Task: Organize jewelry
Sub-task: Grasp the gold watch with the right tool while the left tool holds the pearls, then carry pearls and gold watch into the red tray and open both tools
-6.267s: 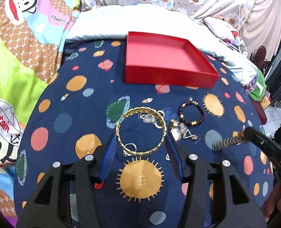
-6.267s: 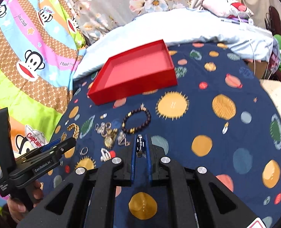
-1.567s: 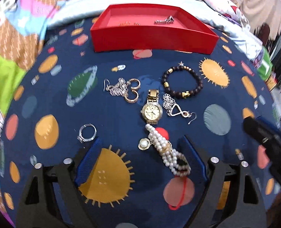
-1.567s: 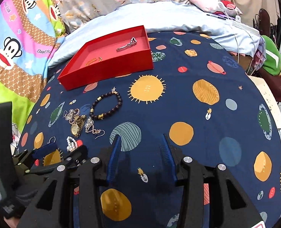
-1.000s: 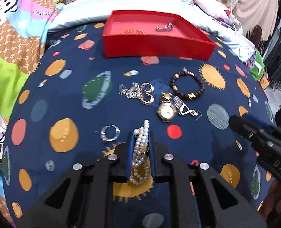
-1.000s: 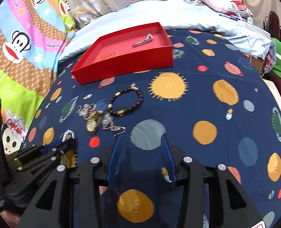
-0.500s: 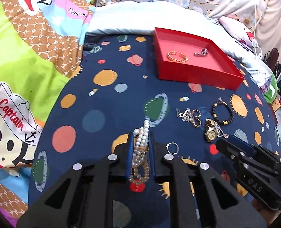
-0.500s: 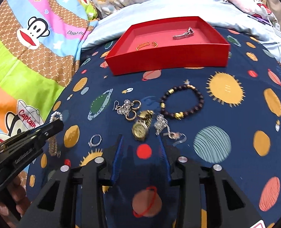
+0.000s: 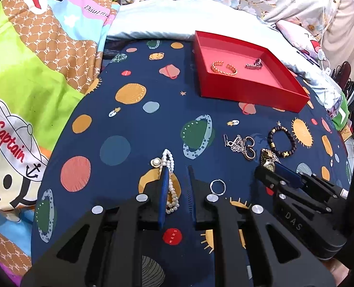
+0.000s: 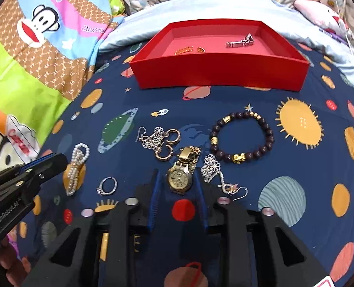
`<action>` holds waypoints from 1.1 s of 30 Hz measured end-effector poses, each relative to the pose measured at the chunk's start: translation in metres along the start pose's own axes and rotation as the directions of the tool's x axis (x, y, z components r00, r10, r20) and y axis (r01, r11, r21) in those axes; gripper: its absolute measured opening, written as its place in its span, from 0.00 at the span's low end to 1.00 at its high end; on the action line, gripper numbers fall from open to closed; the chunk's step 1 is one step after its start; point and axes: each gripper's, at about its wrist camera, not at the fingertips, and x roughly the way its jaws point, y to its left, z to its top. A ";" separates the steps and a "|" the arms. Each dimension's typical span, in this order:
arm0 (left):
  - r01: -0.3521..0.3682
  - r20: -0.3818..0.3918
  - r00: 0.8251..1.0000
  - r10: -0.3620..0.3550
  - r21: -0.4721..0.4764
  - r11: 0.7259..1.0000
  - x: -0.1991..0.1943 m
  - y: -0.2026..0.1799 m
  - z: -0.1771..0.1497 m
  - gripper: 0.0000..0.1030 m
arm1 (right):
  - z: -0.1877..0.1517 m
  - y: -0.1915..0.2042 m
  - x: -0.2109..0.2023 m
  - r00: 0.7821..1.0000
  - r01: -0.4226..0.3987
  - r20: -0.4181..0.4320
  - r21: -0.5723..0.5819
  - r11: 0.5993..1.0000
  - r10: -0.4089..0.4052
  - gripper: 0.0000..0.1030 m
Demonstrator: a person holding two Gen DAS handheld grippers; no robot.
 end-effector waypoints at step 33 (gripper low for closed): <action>0.080 0.009 0.997 -0.080 -0.028 0.996 -0.001 0.004 0.005 0.15 | 0.014 -0.006 -0.055 0.990 -0.110 0.087 0.031 0.993 0.107 0.20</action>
